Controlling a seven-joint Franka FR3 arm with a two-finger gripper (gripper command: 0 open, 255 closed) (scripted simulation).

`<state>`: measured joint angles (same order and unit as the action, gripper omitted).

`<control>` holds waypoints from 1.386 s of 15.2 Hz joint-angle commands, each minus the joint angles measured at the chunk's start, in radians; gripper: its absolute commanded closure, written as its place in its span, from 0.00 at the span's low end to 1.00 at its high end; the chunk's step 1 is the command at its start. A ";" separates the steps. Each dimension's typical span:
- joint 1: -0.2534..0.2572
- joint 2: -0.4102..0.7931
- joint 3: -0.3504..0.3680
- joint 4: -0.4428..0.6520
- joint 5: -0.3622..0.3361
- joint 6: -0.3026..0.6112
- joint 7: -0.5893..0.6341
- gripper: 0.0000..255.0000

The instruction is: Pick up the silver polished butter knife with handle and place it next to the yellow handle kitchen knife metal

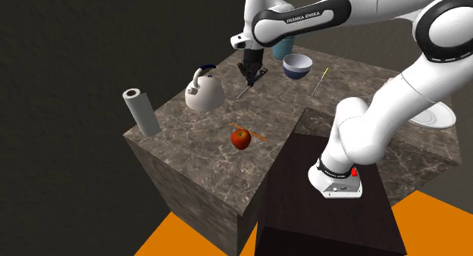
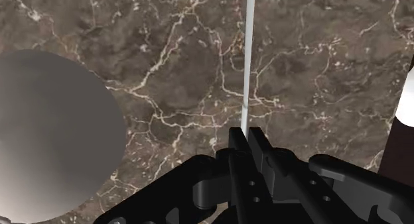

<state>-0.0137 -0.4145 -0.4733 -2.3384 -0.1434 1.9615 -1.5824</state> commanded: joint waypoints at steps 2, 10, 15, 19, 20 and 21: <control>-0.039 -0.029 -0.050 -0.010 -0.033 -0.013 -0.071 1.00; -0.119 -0.052 -0.189 0.014 -0.102 -0.040 -0.256 1.00; -0.150 -0.027 -0.292 0.065 -0.125 -0.051 -0.385 1.00; -0.158 0.017 -0.387 0.124 -0.125 -0.054 -0.498 1.00; -0.158 0.032 -0.413 0.142 -0.122 -0.055 -0.528 1.00; -0.156 0.048 -0.440 0.160 -0.116 -0.055 -0.558 1.00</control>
<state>-0.1676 -0.3771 -0.8882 -2.1987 -0.2610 1.9134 -2.1079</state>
